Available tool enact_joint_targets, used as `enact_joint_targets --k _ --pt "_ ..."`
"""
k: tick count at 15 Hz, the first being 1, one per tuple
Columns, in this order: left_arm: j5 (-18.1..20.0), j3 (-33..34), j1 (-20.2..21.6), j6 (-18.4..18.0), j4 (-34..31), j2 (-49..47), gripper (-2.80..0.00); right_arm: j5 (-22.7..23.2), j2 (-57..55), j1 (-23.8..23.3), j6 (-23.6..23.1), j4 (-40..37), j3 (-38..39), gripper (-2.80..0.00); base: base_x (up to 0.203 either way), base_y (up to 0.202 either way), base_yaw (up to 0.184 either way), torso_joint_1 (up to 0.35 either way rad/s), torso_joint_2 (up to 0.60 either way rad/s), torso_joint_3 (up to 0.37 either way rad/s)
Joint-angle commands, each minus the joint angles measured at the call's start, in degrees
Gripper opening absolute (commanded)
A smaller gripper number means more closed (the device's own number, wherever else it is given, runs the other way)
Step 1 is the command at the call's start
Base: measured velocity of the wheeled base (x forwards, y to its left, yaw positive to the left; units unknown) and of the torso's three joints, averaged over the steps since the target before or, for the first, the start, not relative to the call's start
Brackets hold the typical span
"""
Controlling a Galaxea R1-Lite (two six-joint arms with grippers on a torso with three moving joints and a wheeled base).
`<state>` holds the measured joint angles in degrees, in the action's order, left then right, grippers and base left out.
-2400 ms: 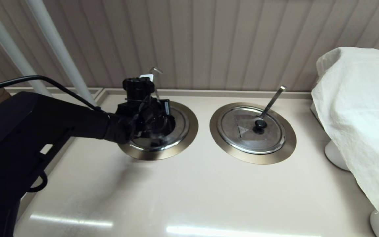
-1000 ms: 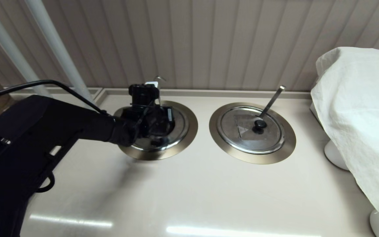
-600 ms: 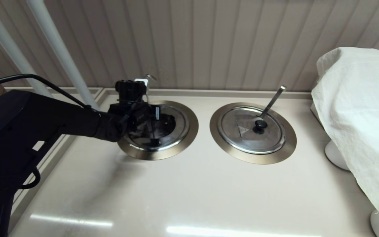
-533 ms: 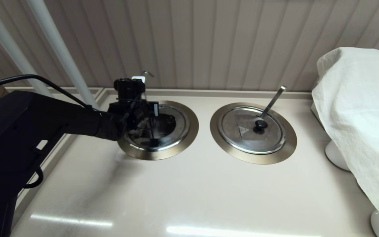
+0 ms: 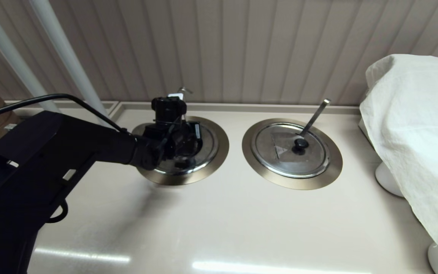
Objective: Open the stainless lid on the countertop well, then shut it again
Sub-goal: Stir with a spoon
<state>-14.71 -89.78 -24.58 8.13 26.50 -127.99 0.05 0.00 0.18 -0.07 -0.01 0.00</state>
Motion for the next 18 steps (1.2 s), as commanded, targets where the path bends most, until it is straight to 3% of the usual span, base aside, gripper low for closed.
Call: enact_joint_targets --k 1,2,3,6,10,18 --pt "3.8 2.8 0.3 0.1 -3.0 3.7 -2.80 0.0 0.0 0.0 0.0 0.0 0.0 0.00 0.000 0.000 0.000 0.000 0.00 0.000" --pt "6.7 3.6 1.0 0.1 -5.4 4.8 -2.80 0.0 0.0 0.0 0.0 0.0 0.0 0.00 0.000 0.000 0.000 0.000 0.00 0.000" --pt "6.2 3.0 1.9 -0.5 -5.6 4.3 -2.80 0.0 0.0 0.0 0.0 0.0 0.0 0.00 0.000 0.000 0.000 0.000 0.00 0.000" --pt "-1.0 1.0 4.3 -6.9 -4.5 1.4 -2.80 0.0 -0.1 0.0 0.0 0.0 0.0 0.00 0.000 0.000 0.000 0.000 0.00 0.000" --pt "-9.4 -7.6 3.6 -7.2 4.1 -7.0 -2.80 0.0 -0.1 0.0 0.0 0.0 0.0 0.00 0.000 0.000 0.000 0.000 0.00 0.000" --pt "-9.9 -7.0 0.1 -6.9 4.4 -8.3 -2.80 0.0 -0.1 0.0 0.0 0.0 0.0 0.00 0.000 0.000 0.000 0.000 0.00 0.000"
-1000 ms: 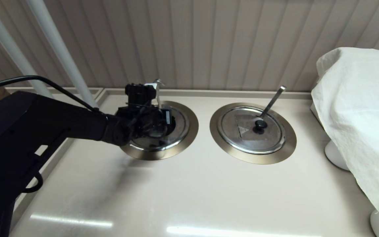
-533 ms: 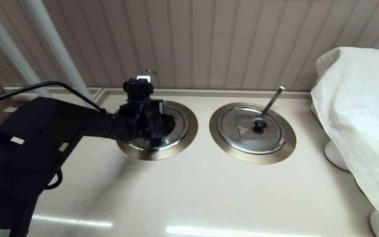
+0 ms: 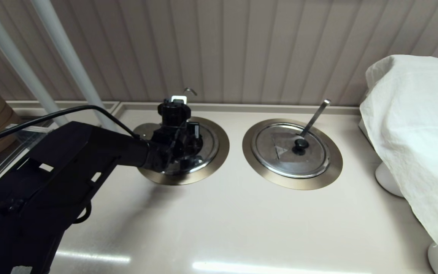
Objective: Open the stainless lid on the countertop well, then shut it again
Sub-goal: Stir with a spoon
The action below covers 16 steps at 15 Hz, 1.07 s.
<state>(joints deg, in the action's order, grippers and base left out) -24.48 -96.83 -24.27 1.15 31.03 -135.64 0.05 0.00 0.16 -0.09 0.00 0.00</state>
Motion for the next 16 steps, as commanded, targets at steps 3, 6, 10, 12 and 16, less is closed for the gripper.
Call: enact_joint_targets --k 3,6,10,12,16 --pt "-0.3 -0.5 -0.4 0.1 -0.1 -0.6 -2.80 0.0 -0.1 0.0 0.0 0.0 0.0 0.00 0.000 0.000 0.000 0.000 0.00 0.000" --pt "-0.3 -0.5 -1.5 0.1 0.0 -1.0 -2.80 0.0 -0.1 0.0 0.0 0.0 0.0 0.00 0.000 0.000 0.000 0.000 0.00 0.000" --pt "-0.3 -0.6 -1.5 0.1 0.1 -0.9 -2.80 0.0 -0.1 0.0 0.0 0.0 0.0 0.00 0.000 0.000 0.000 0.000 0.00 0.000" --pt "-0.3 -0.5 -1.6 0.3 0.1 -0.6 -2.80 0.0 -0.1 0.1 0.0 0.0 0.0 0.00 0.000 0.000 0.000 0.000 0.00 0.000" --pt "-0.5 -0.5 -1.6 0.3 -0.1 -0.7 0.00 0.0 -0.1 0.0 0.0 0.0 0.0 0.00 0.000 0.000 0.000 0.000 0.00 0.000"
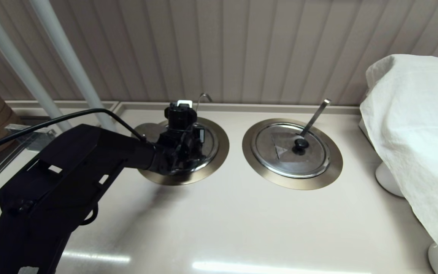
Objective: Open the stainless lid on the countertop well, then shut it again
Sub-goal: Stir with a spoon
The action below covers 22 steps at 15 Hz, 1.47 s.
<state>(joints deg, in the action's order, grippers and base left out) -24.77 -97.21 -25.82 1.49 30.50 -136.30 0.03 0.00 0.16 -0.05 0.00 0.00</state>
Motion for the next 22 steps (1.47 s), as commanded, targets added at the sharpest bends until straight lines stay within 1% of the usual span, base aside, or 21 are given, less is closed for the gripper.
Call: enact_joint_targets --k 1,6,7,8,10,11,12,14,15,18,21,22 --pt "-0.1 0.1 0.0 0.0 0.5 0.3 0.00 0.1 -0.1 0.0 0.0 0.0 0.0 0.00 0.000 0.000 0.000 0.000 0.00 0.000" --pt "0.3 0.8 -0.2 1.3 0.6 2.4 0.00 0.0 0.0 0.0 -0.1 0.0 0.0 0.00 0.000 0.000 0.000 0.000 0.00 0.000" --pt "0.5 2.1 -0.4 1.7 0.6 3.5 0.00 0.1 0.0 0.0 0.0 0.0 0.0 0.00 0.000 0.000 0.000 0.000 0.00 0.000" --pt "2.3 4.9 -1.3 2.5 0.5 5.4 0.00 0.0 0.0 0.0 -0.1 0.0 0.0 0.00 0.000 0.000 0.000 0.000 0.00 0.000" --pt "7.7 10.8 -3.1 3.2 0.4 9.7 0.00 0.1 0.0 0.0 0.0 0.0 0.0 0.00 0.000 0.000 0.000 0.000 0.00 0.000" --pt "9.1 12.3 -3.6 3.3 0.2 11.4 0.00 0.1 -0.1 0.1 0.0 0.0 0.0 0.00 0.000 0.000 0.000 0.000 0.00 0.000" --pt "9.6 13.3 -3.7 3.1 -0.2 12.7 0.00 0.0 -0.1 0.0 0.0 0.0 0.0 0.00 0.000 0.000 0.000 0.000 0.00 0.000" --pt "10.6 14.1 -3.5 2.5 -3.7 13.8 0.00 0.1 -0.1 0.0 0.0 0.0 0.0 0.00 0.000 0.000 0.000 0.000 0.00 0.000" --pt "10.6 14.1 -3.3 2.4 -3.8 13.7 0.00 0.0 0.0 0.0 0.0 0.0 0.0 0.00 0.000 0.000 0.000 0.000 0.00 0.000" --pt "10.6 14.2 -1.3 1.0 -3.9 15.1 0.00 0.0 0.0 0.0 0.0 0.0 0.0 0.00 0.000 0.000 0.000 0.000 0.00 0.000" --pt "10.9 14.4 3.0 -1.5 -4.6 16.6 0.00 0.1 -0.1 0.1 0.0 0.0 0.0 0.00 0.000 0.000 0.000 0.000 0.00 0.000" --pt "11.0 14.4 3.8 -2.1 -6.3 17.4 0.00 0.1 -0.1 0.0 0.0 0.0 0.0 0.00 0.000 0.000 0.000 0.000 0.00 0.000"
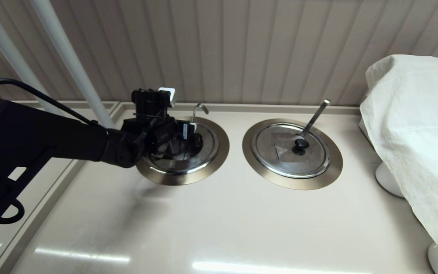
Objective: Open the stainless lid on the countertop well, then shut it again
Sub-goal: Stir with a spoon
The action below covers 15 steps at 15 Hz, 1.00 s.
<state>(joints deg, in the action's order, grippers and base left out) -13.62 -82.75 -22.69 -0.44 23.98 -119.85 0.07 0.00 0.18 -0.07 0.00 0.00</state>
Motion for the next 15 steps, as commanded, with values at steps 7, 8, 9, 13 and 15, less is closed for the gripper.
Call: enact_joint_targets --k 7,8,9,13,15 --pt "5.8 1.0 1.0 1.9 -1.8 2.6 0.00 0.0 -0.1 0.1 0.0 0.0 0.0 0.00 0.000 0.000 0.000 0.000 0.00 0.000" --pt "5.5 0.0 0.0 1.9 -1.8 0.4 0.00 0.0 0.0 0.0 0.0 0.0 0.0 0.00 0.000 0.000 0.000 0.000 0.00 0.000" --pt "5.4 -0.7 -1.0 2.1 -1.7 -1.6 0.00 0.0 0.0 0.1 0.0 0.0 0.0 0.00 0.000 0.000 0.000 0.000 0.00 0.000" --pt "5.3 0.4 -4.0 3.8 -2.1 -3.5 0.00 0.0 0.0 0.0 0.0 0.0 0.0 0.00 0.000 0.000 0.000 0.000 0.00 0.000" --pt "5.2 -2.3 -5.2 3.8 -3.9 -3.7 0.00 0.0 0.0 0.0 0.0 0.0 0.0 0.00 0.000 0.000 0.000 0.000 0.00 0.000"
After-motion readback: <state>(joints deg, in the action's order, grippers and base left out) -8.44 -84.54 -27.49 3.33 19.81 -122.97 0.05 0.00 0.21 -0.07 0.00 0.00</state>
